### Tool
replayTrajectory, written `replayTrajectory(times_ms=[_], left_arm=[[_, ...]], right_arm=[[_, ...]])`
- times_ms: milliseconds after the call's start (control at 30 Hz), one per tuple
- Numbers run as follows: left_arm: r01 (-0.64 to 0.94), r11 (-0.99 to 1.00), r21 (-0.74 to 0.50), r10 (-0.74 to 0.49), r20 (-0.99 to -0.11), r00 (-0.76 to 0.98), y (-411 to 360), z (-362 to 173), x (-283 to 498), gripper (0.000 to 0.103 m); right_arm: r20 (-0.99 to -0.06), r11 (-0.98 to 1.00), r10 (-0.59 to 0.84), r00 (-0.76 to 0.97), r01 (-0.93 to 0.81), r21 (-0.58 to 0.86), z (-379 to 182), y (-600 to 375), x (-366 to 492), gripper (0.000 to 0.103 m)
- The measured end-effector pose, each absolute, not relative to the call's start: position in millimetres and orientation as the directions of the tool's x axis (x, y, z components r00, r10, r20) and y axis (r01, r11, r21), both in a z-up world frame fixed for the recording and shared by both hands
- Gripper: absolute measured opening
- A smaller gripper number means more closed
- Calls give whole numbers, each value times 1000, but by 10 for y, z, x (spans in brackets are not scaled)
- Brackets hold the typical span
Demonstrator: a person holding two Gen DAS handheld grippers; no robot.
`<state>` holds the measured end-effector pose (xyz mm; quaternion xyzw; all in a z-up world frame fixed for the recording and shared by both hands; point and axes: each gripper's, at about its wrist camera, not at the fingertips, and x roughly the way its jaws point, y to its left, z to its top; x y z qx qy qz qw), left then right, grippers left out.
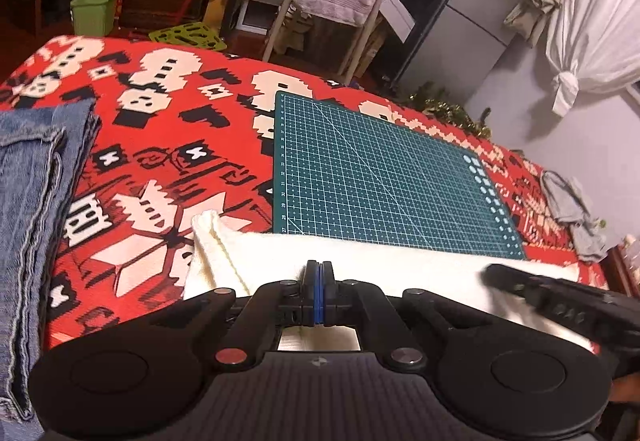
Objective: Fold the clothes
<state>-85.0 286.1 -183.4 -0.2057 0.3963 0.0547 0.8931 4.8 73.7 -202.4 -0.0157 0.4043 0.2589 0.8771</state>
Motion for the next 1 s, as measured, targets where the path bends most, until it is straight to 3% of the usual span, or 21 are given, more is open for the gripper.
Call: replayTrajectory(times_ms=[400,900,1000], left_arm=[[-284,926,-250,1,-749,662,2752,-1806,-791,1],[-307,922,-236,28,-749,662,2795,-1749,-732,1],[-348,912,-215,69,-758,648,2904,-1788,-755,2]], right_arm=[[-712,963,268,649,-209,173,-2036,-585,397,6],[-697,959,277,662,-232,161,-2034,-605,501,9],[-700,966,256,666,-207,156,-2050,-724,558,4]])
